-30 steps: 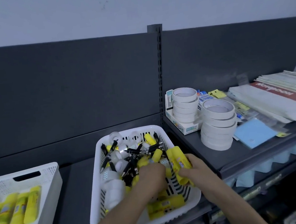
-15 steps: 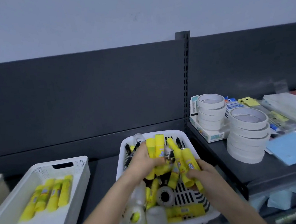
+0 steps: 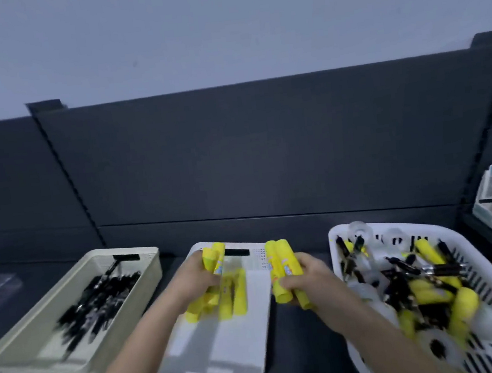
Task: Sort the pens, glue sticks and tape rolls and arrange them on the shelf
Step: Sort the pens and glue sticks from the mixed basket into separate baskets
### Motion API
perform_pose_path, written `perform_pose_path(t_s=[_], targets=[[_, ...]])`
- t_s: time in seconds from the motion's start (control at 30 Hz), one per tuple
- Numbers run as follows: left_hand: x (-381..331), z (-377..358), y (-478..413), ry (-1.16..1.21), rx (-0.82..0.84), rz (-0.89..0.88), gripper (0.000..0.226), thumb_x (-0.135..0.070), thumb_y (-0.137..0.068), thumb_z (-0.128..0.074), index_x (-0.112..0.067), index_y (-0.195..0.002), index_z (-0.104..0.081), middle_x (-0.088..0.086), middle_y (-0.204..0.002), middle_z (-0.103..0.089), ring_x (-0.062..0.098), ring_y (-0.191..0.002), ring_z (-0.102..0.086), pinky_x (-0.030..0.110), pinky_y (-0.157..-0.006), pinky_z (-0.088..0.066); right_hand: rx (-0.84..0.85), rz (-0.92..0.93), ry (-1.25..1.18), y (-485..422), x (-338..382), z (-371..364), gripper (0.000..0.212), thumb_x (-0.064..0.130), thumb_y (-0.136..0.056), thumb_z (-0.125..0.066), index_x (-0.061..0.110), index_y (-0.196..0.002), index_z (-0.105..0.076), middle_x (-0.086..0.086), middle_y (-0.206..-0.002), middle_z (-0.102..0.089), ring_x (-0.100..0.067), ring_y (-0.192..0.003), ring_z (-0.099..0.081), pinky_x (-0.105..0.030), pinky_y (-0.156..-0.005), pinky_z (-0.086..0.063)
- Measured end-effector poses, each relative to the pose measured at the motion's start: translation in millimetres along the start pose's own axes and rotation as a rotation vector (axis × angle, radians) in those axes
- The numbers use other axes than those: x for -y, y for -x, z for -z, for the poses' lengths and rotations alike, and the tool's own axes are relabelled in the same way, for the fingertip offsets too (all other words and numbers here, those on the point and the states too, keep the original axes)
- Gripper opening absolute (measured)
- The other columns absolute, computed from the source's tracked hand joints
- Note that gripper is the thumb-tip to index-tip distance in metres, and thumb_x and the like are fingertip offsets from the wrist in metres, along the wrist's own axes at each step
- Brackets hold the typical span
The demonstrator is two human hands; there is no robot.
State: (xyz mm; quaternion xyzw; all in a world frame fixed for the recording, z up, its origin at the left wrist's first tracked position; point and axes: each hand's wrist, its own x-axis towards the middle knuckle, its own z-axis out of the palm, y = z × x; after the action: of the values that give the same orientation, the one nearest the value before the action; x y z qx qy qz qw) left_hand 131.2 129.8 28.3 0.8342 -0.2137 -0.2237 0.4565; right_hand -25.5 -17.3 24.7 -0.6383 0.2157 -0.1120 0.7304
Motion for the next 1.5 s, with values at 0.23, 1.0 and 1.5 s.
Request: perform_pose_path(t_s=[0.23,1.0,1.5], targets=[[48,23,-26,-0.341,0.066,0.034,0.048,-0.017,-0.073,-0.066,-0.02,-0.119,-0.053,0.006,-0.11,-0.067,0.025,-0.104,-0.062,0.03,-0.086,-0.051,-0.149,-0.168,0.404,-76,-42,-91,0.032,0.007,-0.08,-0.05,0.009,-0.112,-0.05,-0.007,-0.098,-0.058,-0.021,-0.083,-0.055,-0.03,-0.067,-0.048],[-34,-75,-7,-0.453,0.163,-0.58,0.041,-0.017,-0.091,-0.053,-0.016,-0.132,-0.049,0.003,-0.134,-0.051,0.018,-0.125,-0.045,0.019,-0.098,-0.029,-0.598,0.105,1.03,44,-5,58,0.029,0.008,-0.094,-0.043,0.0,-0.117,-0.058,-0.016,-0.116,-0.062,-0.03,-0.107,-0.055,-0.033,-0.088,-0.04],[-95,-251,43,-1.224,0.437,-0.659,0.017,-0.007,-0.088,-0.041,-0.006,-0.088,-0.058,0.012,-0.095,-0.06,0.033,-0.1,-0.058,0.033,-0.072,-0.037,0.081,-0.417,1.237,114,-39,191,0.039,0.019,-0.087,-0.055,0.015,-0.054,-0.033,-0.001,-0.054,-0.03,-0.014,-0.047,-0.03,-0.022,-0.049,-0.027]])
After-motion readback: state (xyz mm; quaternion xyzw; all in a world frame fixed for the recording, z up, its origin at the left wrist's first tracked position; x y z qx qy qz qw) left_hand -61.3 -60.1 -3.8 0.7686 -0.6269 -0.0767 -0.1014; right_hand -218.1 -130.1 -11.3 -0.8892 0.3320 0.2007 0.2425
